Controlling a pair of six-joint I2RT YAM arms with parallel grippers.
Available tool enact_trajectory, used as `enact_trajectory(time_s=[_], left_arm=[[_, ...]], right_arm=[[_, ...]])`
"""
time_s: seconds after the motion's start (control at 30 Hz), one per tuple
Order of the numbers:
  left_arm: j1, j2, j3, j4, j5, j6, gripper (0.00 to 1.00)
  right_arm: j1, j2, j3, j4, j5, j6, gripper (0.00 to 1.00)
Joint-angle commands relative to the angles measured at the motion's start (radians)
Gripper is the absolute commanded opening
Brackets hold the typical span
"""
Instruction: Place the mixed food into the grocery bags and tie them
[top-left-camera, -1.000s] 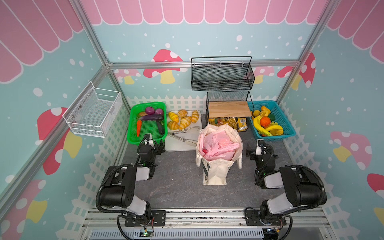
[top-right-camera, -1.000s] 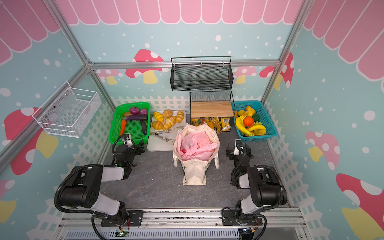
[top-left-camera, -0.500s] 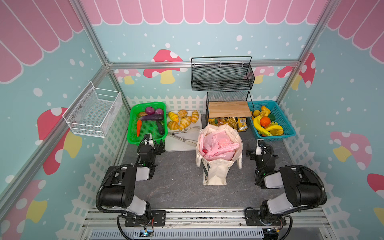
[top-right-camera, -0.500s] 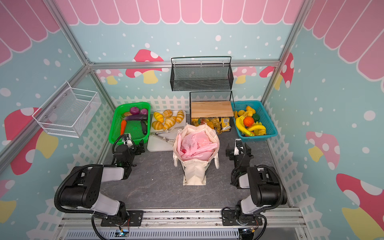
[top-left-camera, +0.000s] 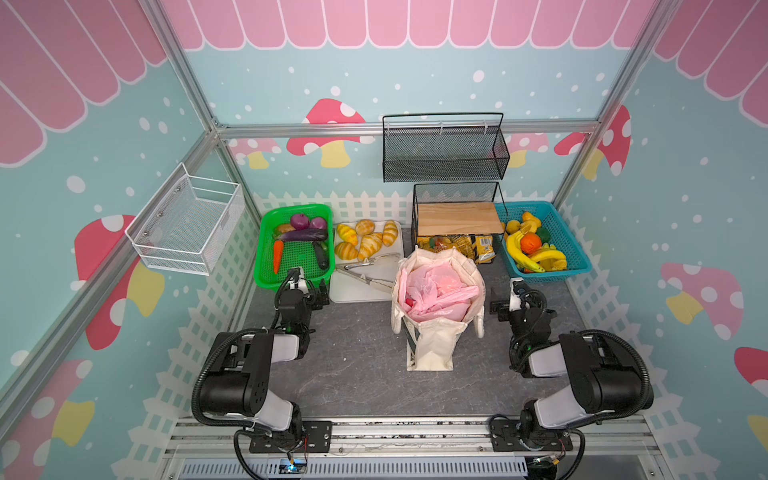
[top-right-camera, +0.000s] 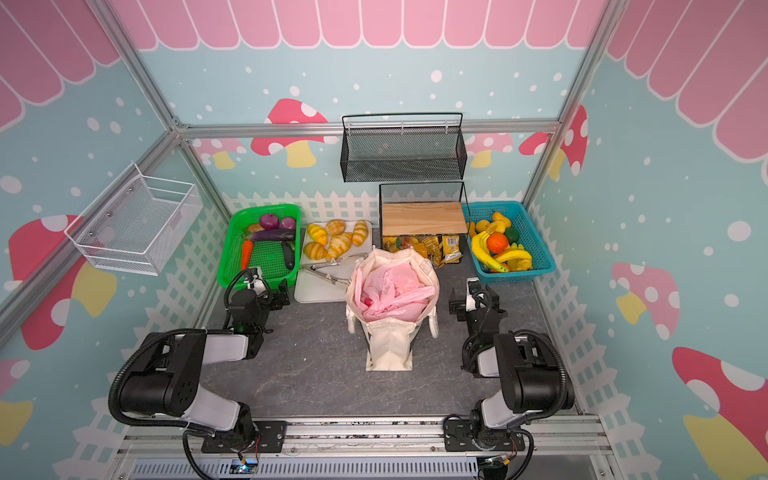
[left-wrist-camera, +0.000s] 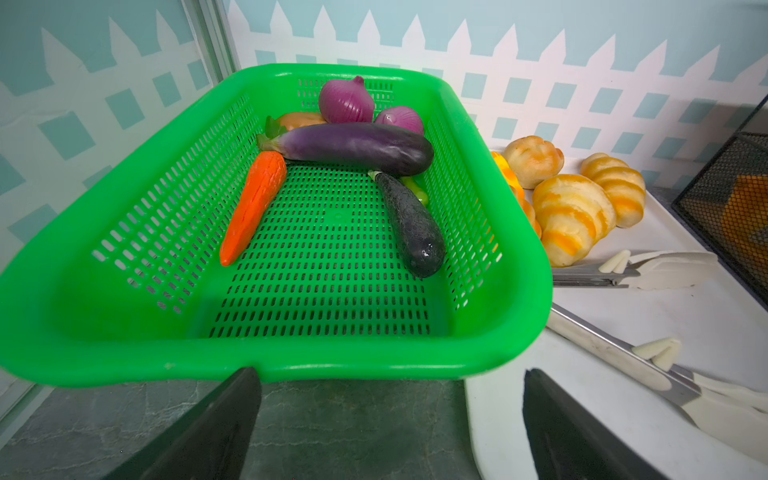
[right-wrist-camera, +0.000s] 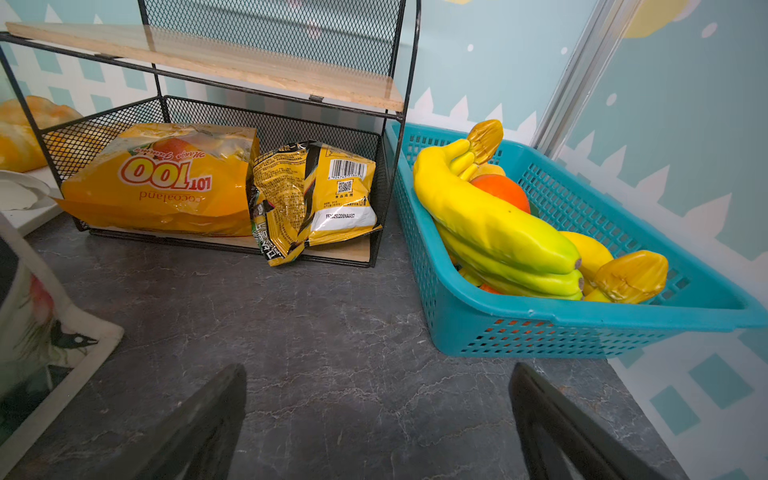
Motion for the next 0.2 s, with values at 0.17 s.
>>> enact_trajectory(time_s=[0.17], left_arm=[[-0.001, 0.007, -0.003, 0.023, -0.002, 0.023, 1.0]], right_arm=[[0.0, -0.002, -0.012, 0.047, -0.017, -0.019, 0.99]])
